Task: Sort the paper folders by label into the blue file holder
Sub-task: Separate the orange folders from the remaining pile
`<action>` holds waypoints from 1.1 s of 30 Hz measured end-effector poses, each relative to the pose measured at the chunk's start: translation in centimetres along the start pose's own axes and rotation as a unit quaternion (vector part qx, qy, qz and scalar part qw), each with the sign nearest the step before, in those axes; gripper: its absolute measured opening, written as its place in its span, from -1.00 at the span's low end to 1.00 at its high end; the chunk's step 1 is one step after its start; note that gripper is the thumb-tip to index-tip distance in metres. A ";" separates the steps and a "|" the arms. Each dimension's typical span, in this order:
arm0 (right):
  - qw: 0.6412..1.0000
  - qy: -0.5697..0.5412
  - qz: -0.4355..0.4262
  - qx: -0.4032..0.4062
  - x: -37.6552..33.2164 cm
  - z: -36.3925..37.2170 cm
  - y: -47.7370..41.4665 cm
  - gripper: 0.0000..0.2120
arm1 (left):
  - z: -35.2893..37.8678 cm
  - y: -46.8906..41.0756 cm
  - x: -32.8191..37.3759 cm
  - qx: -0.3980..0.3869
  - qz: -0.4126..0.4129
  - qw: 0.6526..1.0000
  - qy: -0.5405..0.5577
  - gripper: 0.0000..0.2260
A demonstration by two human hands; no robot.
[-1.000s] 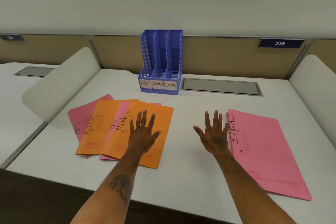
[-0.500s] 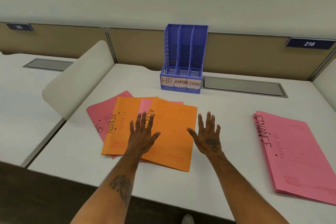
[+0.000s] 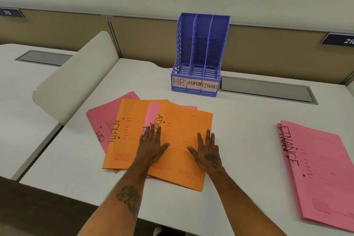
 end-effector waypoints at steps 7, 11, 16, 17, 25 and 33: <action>0.996 -0.062 0.062 -0.004 -0.7 1.6 0.6 -0.21 | 1.2 -1.3 -1.4 -0.030 -0.032 0.995 0.095 -0.18; 0.980 -0.149 0.133 -0.003 -0.8 2.2 0.9 -0.21 | 0.9 -1.6 -1.6 -0.025 -0.042 0.992 0.119 -0.17; 0.959 -0.224 0.174 -0.003 -1.0 2.2 1.0 -0.21 | -0.2 -2.2 -1.9 -0.013 -0.065 0.986 0.150 -0.16; 0.957 -0.228 0.178 -0.005 -0.9 2.2 1.0 -0.22 | -0.5 -2.4 -2.1 -0.006 -0.066 0.985 0.161 -0.18; 0.945 -0.260 0.197 -0.026 -1.1 2.0 1.1 -0.23 | -2.4 -2.7 -1.9 0.014 -0.064 0.897 0.438 -0.57; 0.930 -0.314 0.187 -0.026 -2.2 0.1 0.5 -0.23 | -3.5 -2.9 -1.4 -0.027 -0.077 0.777 0.624 -0.77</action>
Point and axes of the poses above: each hand's wrist, its own y-axis away from the middle knuckle, its own z-axis out of the palm, x = y × z, the point moved 10 cm from there along -y, towards the middle knuckle, and after that the axes turned 5 degrees about z, right-handed, at the moved point
